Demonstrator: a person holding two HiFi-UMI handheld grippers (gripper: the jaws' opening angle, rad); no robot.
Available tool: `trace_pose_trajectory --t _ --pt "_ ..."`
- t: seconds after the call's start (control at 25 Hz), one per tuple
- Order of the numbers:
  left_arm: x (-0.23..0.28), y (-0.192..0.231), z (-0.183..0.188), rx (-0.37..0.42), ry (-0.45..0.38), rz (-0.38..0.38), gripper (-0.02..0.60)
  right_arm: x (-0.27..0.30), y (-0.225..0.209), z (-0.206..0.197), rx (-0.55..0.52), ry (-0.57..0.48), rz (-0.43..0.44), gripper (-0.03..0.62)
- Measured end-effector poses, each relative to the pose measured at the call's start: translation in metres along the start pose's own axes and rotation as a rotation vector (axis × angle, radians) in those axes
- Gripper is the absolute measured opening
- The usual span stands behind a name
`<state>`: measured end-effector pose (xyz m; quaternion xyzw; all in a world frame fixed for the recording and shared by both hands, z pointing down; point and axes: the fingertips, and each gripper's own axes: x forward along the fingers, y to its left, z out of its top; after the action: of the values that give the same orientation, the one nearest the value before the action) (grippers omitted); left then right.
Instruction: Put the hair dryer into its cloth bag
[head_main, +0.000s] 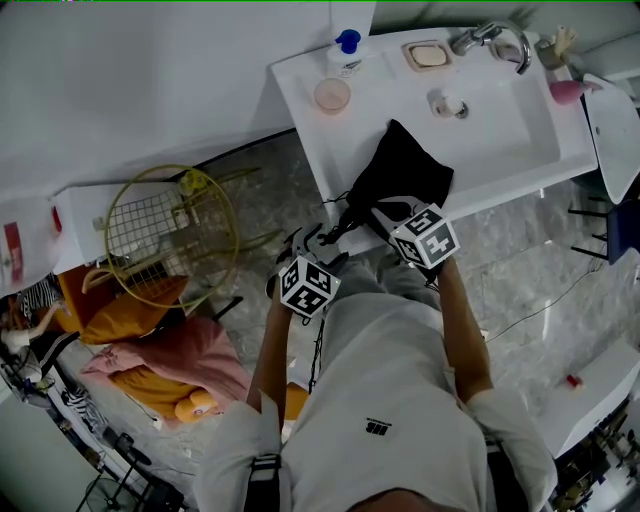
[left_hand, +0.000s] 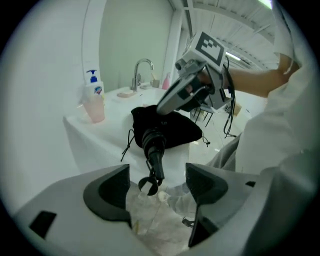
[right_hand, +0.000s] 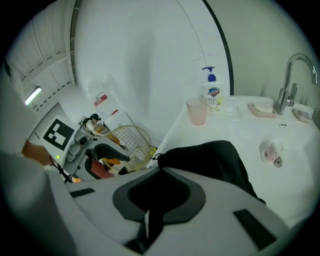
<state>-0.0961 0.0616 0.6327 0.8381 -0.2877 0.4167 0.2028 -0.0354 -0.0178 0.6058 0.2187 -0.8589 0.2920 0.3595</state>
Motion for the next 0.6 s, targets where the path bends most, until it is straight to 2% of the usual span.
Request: trace_pose_trajectory --t 0.12,0.2,0.24,0.28,0.6 --pt "0.012 0.004 -0.022 0.029 0.037 0.014 0.325 0.001 0.002 -0.003 -0.002 0.009 -0.001 0.032" --pt "0.018 0.007 -0.028 0.035 0.031 0.025 0.310 0.002 0.003 -0.004 -0.003 0.014 -0.002 0.032" --pt "0.019 0.009 -0.028 0.031 0.018 0.033 0.203 0.002 0.003 -0.005 -0.003 0.015 -0.002 0.032" --pt "0.018 0.010 -0.027 0.028 0.005 0.034 0.192 0.002 0.004 -0.005 -0.003 0.017 -0.003 0.032" --pt "0.013 0.005 0.001 0.020 -0.078 -0.030 0.173 0.005 0.016 0.001 -0.018 0.013 0.023 0.032"
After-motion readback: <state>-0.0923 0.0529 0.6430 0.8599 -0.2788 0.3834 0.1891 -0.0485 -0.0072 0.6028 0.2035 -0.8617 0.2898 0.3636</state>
